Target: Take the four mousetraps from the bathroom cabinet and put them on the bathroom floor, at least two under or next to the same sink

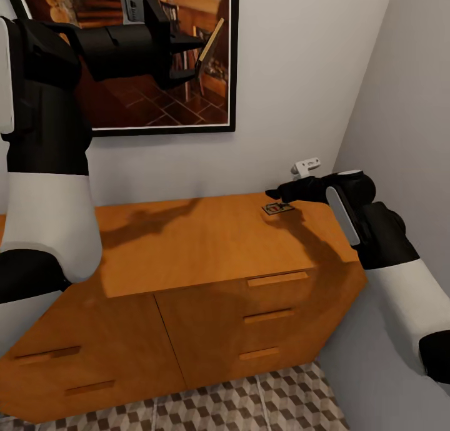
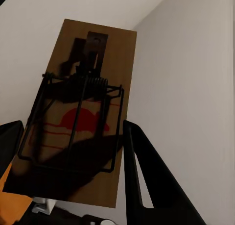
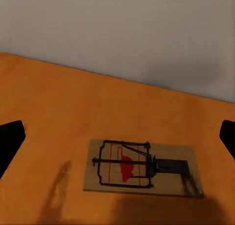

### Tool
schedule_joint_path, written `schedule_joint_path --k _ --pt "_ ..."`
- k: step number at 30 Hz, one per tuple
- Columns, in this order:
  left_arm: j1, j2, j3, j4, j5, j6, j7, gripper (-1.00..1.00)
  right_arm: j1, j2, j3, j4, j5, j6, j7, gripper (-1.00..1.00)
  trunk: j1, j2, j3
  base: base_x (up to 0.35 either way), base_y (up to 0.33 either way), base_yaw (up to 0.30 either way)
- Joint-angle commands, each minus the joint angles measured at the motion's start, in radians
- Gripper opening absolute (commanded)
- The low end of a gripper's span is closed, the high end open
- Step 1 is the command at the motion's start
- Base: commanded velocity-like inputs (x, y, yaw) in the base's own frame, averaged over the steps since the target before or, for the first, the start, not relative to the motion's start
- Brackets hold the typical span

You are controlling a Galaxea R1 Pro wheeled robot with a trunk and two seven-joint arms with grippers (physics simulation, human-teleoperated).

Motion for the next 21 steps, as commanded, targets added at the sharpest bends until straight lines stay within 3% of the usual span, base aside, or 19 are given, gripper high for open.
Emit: schedule_joint_path --k 1,5,10,12,15,17,21 --pt "-0.001 -0.001 0.001 -0.001 0.007 0.002 0.010 -1.00 -0.001 -0.002 0.001 0.000 0.001 0.003 0.020 1.00 0.000 0.000 -0.001 0.000 0.000 0.000" --pt "-0.001 -0.002 0.001 -0.003 0.007 0.002 0.009 -1.00 0.000 -0.011 0.001 0.000 0.005 0.002 0.097 1.00 0.000 0.000 -0.001 0.000 0.000 0.000" --pt "-0.001 -0.005 0.001 -0.002 0.007 0.002 0.010 -1.00 -0.007 -0.074 0.006 -0.002 0.011 -0.003 0.267 1.00 0.000 0.000 -0.001 0.000 0.000 0.000" --pt "0.000 -0.006 0.001 -0.001 0.007 0.002 0.011 -1.00 -0.028 -0.115 0.012 -0.004 0.013 -0.010 0.369 1.00 0.000 0.000 -0.001 0.000 0.000 0.000" --pt "0.001 -0.006 0.000 -0.001 0.007 0.002 0.011 -1.00 -0.052 -0.147 0.023 -0.005 0.028 -0.021 0.472 1.00 0.000 0.000 -0.001 0.000 0.000 0.000" --pt "0.002 -0.006 0.000 0.000 0.007 0.002 0.010 -1.00 -0.073 -0.175 0.032 -0.006 0.072 -0.046 0.564 1.00 0.000 0.000 -0.001 0.000 0.000 0.000" --pt "0.002 -0.006 -0.005 -0.001 0.007 0.003 0.010 -1.00 -0.088 -0.197 0.037 -0.007 0.171 -0.110 0.703 1.00 0.000 0.000 -0.001 0.000 0.000 0.000"
